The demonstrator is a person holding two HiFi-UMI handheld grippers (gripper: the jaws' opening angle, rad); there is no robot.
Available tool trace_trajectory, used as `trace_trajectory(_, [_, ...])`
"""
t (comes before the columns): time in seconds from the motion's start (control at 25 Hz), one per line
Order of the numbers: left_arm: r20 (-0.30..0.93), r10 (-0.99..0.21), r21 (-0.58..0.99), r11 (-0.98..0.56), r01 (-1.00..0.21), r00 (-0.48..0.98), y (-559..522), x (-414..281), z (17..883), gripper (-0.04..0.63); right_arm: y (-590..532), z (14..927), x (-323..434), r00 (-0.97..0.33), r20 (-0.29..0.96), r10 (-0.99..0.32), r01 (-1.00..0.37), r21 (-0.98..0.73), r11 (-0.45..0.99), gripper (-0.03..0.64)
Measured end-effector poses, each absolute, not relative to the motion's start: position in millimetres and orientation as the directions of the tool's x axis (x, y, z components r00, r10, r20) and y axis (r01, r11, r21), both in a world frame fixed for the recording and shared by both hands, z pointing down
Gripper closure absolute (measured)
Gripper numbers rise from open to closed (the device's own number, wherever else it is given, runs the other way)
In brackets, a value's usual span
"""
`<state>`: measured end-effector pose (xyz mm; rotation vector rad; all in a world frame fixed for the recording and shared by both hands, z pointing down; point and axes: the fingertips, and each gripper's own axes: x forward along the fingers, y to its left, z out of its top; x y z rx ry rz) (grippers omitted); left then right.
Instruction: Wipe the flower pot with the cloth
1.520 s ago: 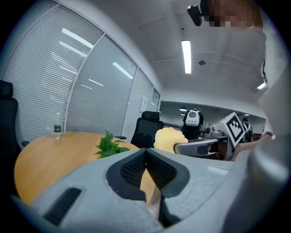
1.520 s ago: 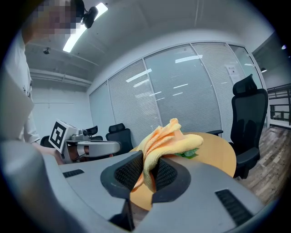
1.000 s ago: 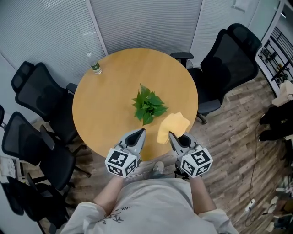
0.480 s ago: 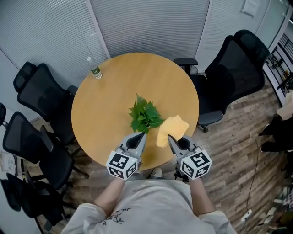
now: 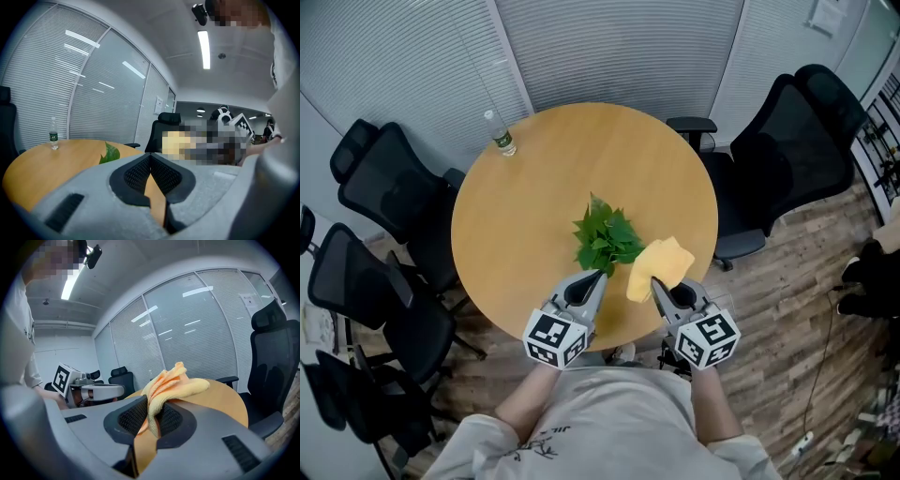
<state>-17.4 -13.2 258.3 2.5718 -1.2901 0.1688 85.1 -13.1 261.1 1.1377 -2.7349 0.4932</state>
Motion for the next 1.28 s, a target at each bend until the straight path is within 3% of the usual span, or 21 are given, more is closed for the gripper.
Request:
trace_trajectory(0.6, [0.254,-0.755,0.180,-0.577,-0.797,0.604,-23.7,-62.7,266.6,0.586,-14.6,277.3,78.2,-0.638,0.325,-0.698,-0.769,-0.223,0.599,0.571])
trace_trajectory(1.28, [0.344,-0.726,0.185,-0.569,-0.801,0.595,-55.5,-110.3,339.4,0.586,-37.1,347.2,94.1,-0.532,0.492,-0.689,-0.831,-0.150,0.535,0.571])
